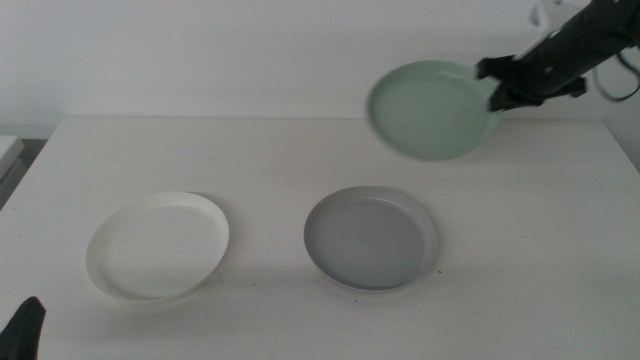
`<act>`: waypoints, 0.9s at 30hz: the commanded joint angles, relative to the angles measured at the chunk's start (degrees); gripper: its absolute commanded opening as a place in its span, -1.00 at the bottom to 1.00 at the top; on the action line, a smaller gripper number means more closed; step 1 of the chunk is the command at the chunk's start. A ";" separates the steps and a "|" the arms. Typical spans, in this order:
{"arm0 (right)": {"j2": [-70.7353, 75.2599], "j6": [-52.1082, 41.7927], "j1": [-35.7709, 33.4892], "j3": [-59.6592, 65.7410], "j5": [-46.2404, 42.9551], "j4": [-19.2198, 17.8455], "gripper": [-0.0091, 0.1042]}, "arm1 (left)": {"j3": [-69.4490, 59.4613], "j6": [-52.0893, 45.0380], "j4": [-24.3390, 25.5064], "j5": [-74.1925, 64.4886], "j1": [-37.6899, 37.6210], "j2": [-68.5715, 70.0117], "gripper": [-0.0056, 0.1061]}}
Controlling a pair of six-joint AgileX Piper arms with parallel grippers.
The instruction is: Stack the three bowls on top of each other.
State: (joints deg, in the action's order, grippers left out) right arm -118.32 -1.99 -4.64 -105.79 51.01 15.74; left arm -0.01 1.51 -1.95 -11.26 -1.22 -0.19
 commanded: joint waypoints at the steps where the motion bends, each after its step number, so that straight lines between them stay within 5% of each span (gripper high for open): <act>1: 7.31 -1.08 -2.96 10.34 -6.96 0.91 -0.88 | 0.01 -0.08 -0.44 0.81 0.07 0.19 0.78; 12: 18.10 0.01 -11.48 34.87 -18.08 2.60 -0.88 | 0.01 -0.08 -0.44 0.81 0.07 0.19 0.78; 27: 11.65 -0.68 -15.72 37.92 -23.83 3.72 -0.88 | 0.01 -0.08 -0.44 0.81 0.07 0.19 0.78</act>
State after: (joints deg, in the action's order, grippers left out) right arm -106.28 -2.20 -20.17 -68.14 28.59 19.56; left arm -0.01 1.51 -1.95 -11.26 -1.22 -0.19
